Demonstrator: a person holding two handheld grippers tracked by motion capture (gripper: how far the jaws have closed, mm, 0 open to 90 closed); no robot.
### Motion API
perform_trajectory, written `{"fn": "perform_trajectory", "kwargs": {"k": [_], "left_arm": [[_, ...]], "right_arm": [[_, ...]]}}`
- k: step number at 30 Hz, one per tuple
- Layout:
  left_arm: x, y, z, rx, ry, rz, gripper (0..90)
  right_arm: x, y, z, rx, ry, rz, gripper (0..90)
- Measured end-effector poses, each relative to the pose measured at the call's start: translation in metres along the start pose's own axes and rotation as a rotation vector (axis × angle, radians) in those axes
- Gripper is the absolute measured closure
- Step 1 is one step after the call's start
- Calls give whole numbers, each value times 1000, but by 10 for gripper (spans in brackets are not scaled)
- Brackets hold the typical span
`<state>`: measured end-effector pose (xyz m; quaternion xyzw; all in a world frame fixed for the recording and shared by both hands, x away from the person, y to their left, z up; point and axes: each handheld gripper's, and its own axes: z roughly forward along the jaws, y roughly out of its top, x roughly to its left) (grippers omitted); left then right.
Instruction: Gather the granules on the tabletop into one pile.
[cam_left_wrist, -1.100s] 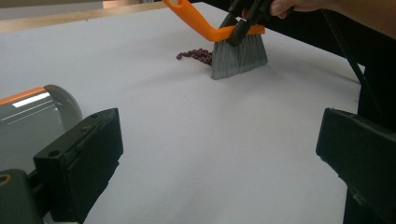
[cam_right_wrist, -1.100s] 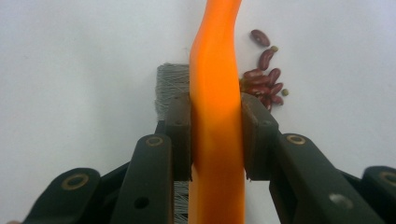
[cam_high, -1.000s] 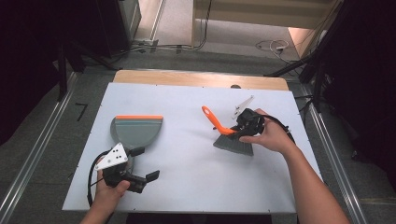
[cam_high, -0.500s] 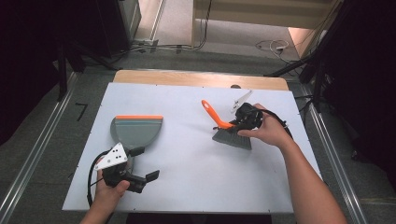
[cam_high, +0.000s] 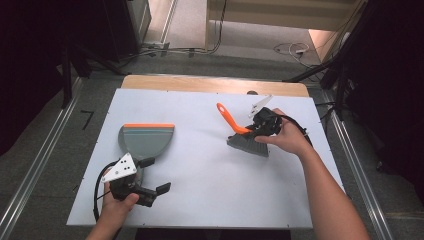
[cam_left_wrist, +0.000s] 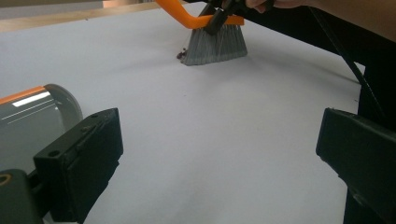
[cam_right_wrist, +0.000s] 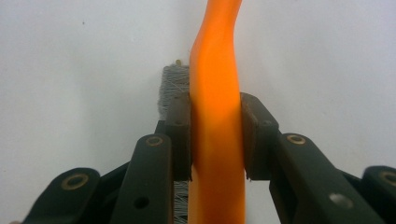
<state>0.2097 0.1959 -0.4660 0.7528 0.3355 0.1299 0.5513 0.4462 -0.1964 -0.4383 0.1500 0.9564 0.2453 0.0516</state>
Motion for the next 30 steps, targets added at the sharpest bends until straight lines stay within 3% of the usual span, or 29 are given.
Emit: {"fn": "perform_trajectory", "kwargs": {"k": [12, 14, 20, 26, 30], "left_arm": [[1, 0, 0, 1, 0, -1, 14], [1, 0, 0, 1, -1, -3, 14], [1, 0, 0, 2, -2, -1, 14], [1, 0, 1, 2, -2, 1, 14], [0, 0, 1, 5, -2, 5, 14]], "right_arm": [[0, 3, -1, -1, -24, -20, 671], [1, 4, -3, -1, -8, -33, 672], [7, 5, -12, 7, 1, -6, 677], [8, 10, -34, -67, 7, 68, 678], [15, 20, -35, -70, 28, 197, 678]]}}
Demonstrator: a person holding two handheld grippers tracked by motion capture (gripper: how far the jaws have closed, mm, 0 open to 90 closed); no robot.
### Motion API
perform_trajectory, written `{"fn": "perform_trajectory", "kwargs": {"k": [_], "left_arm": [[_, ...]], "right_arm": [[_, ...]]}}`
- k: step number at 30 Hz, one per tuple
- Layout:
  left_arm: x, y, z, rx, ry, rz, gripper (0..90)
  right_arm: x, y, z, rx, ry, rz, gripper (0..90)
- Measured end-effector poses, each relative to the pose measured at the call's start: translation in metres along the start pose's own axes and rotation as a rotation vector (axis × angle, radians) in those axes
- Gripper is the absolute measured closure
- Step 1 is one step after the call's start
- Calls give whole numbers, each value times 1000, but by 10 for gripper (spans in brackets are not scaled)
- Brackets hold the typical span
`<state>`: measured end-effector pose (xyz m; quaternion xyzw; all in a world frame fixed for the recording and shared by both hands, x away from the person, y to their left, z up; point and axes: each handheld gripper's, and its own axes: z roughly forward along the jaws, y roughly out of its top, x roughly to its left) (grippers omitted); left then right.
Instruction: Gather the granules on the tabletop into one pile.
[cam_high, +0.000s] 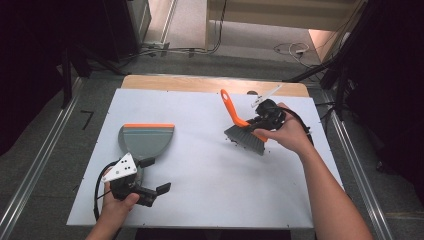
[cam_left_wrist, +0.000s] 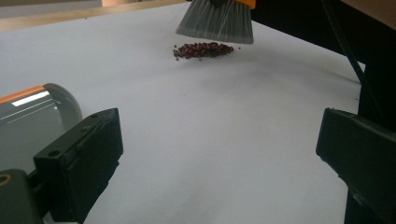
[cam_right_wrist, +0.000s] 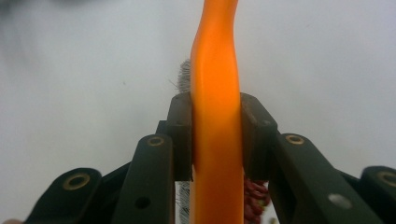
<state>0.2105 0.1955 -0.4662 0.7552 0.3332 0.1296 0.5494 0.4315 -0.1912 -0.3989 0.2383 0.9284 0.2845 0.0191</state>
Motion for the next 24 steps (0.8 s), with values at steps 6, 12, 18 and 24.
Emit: {"fn": "perform_trajectory", "kwargs": {"k": [6, 12, 18, 24], "left_arm": [[-1, 0, -1, 1, -1, -2, 14], [0, 0, -2, -3, 0, -5, 14], [1, 0, -1, -2, -1, -3, 14], [-1, 0, -1, -3, -1, -2, 14]], "right_arm": [[11, 11, 33, 81, -15, 117, 679], [-5, 8, 45, 119, -54, 201, 678], [-10, 1, 33, 100, -105, 230, 679], [-8, -8, 0, -5, -146, 284, 679]]}}
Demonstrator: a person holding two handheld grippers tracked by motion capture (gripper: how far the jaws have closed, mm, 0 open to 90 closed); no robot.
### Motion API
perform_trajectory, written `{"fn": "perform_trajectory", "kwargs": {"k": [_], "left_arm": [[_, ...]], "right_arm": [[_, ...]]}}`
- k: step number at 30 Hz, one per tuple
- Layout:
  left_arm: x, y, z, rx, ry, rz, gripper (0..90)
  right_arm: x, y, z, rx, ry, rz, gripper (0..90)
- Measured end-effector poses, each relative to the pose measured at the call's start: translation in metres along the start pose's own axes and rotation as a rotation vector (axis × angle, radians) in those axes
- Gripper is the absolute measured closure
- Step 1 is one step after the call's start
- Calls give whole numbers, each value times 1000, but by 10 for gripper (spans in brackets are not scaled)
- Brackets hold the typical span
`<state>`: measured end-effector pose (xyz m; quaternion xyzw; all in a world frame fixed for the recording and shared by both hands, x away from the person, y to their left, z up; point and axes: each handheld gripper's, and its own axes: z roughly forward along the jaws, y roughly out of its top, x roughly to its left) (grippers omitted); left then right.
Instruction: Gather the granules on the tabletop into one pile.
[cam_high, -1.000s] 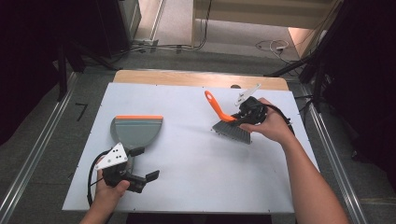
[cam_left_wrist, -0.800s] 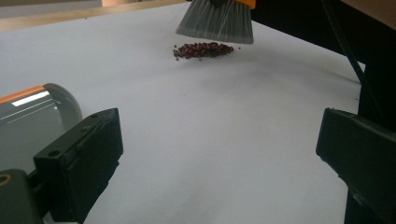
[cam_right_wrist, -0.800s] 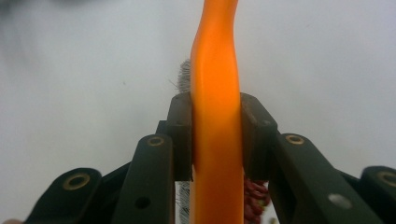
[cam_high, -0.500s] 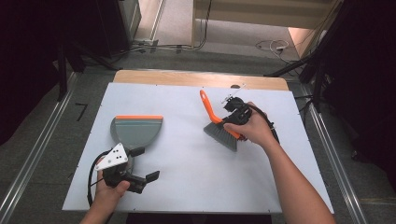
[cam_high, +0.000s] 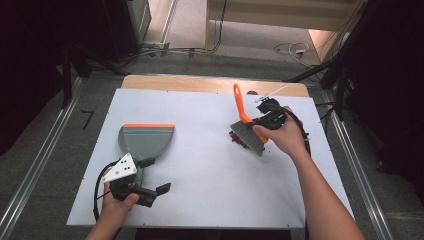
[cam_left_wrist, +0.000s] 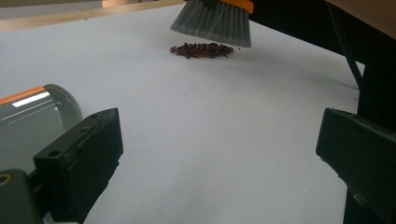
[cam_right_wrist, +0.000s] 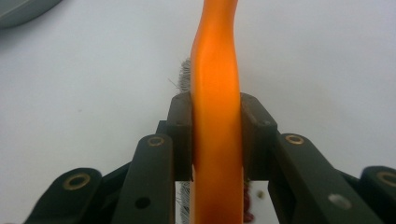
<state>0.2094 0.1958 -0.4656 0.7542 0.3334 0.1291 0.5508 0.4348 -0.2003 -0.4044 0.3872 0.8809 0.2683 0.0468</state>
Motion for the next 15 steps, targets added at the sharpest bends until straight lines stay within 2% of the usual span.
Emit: {"fn": "perform_trajectory", "kwargs": {"k": [2, 5, 9, 13, 15], "left_arm": [[0, 0, 0, -1, 0, 1, 14], [-1, 1, 0, -1, 0, 3, 14], [-1, 1, 1, -3, -2, 3, 14], [-1, 1, 2, 3, -4, 5, 14], [-2, 1, 3, 3, -4, 5, 14]], "right_arm": [[-4, -6, -11, -22, -63, 40, 679], [-12, -17, -22, -35, -169, 129, 679], [-17, -33, -22, -12, -337, 170, 679], [-14, -42, -9, 12, -422, 183, 679], [-9, -42, -1, 20, -440, 183, 679]]}}
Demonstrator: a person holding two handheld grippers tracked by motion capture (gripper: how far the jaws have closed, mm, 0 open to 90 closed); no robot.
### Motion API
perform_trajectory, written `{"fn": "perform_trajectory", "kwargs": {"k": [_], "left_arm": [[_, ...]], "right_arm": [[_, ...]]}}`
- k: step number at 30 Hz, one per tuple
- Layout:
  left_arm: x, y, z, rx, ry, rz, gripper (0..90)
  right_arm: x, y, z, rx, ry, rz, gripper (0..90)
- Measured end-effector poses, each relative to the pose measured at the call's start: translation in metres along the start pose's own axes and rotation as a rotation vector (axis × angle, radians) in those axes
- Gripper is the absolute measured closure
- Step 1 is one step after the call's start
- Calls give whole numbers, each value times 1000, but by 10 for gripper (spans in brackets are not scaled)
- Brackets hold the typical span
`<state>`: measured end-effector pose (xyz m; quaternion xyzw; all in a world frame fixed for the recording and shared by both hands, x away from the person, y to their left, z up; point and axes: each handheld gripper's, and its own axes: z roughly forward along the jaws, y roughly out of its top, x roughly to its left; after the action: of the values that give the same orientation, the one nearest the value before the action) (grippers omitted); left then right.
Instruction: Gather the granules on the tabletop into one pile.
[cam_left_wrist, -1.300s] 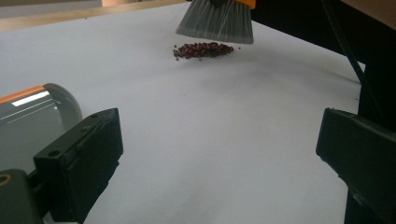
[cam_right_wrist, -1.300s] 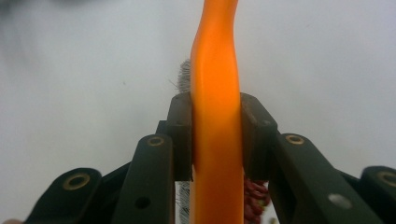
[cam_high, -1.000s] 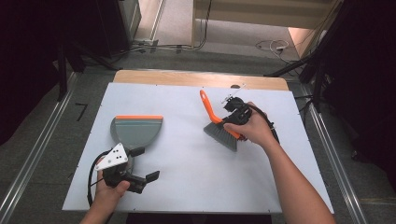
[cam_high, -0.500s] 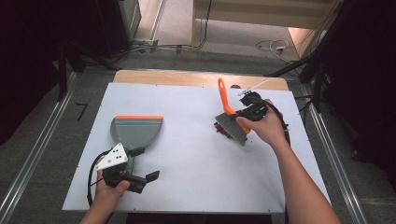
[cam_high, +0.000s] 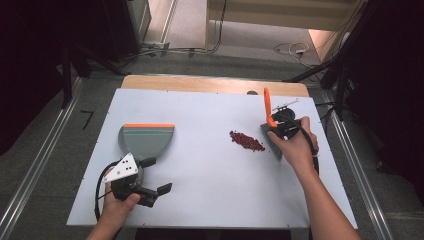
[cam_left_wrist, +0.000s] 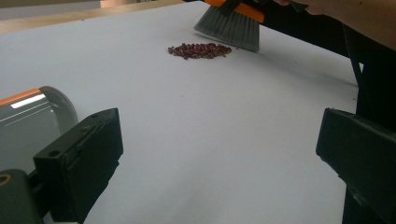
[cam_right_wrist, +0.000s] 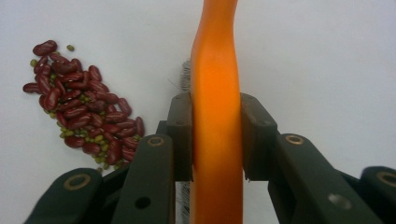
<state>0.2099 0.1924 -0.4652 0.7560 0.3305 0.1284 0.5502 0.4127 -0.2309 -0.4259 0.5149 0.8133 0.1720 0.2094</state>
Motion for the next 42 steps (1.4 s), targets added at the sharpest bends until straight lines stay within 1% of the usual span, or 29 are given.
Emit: {"fn": "perform_trajectory", "kwargs": {"k": [2, 4, 6, 7, 8, 10, 13, 15, 16, 19, 23, 25, 29, 32, 33, 36, 42], "left_arm": [[0, 0, 0, 2, 1, 1, 14], [0, 0, 0, 0, 0, -1, 14], [1, -1, -1, -3, 1, -4, 14], [1, -1, -2, -2, 3, -4, 14], [1, -1, -2, -3, 2, -4, 14], [2, -1, -3, -4, 3, -3, 14], [3, -1, -4, -7, 6, -5, 13], [3, -1, -5, -9, 7, -7, 14], [3, -1, -5, -9, 8, -6, 14], [3, -1, -4, -7, 8, -5, 14], [2, 0, -3, -4, 10, -2, 14], [2, 0, -3, -4, 13, -3, 14], [4, -1, -4, -6, 23, -3, 14], [4, -1, -4, -10, 26, -4, 14], [5, -1, -4, -12, 29, -3, 14], [5, -1, -5, -12, 33, -2, 14], [6, -1, -5, -17, 41, -3, 14]], "right_arm": [[9, 1, 3, 1, 8, -8, 680], [18, 5, 3, -3, 10, -33, 680], [26, 9, 2, -5, 25, -54, 680], [29, 11, 1, -9, 11, -64, 680], [31, 12, 0, -13, -2, -75, 680], [31, 14, -3, -25, 1, -72, 680], [26, 13, -7, -40, 11, -69, 680], [22, 11, -11, -53, 13, -76, 680], [20, 9, -14, -58, 18, -71, 680], [14, 2, -20, -78, 47, -52, 680], [6, -8, -30, -112, 82, -42, 679], [2, -15, -36, -131, 108, -36, 680], [-8, -30, -47, -165, 158, -6, 680], [-15, -44, -53, -199, 210, 3, 680], [-17, -49, -54, -203, 222, 14, 680], [-22, -64, -56, -222, 252, 35, 680], [-32, -93, -60, -251, 292, 67, 680]]}}
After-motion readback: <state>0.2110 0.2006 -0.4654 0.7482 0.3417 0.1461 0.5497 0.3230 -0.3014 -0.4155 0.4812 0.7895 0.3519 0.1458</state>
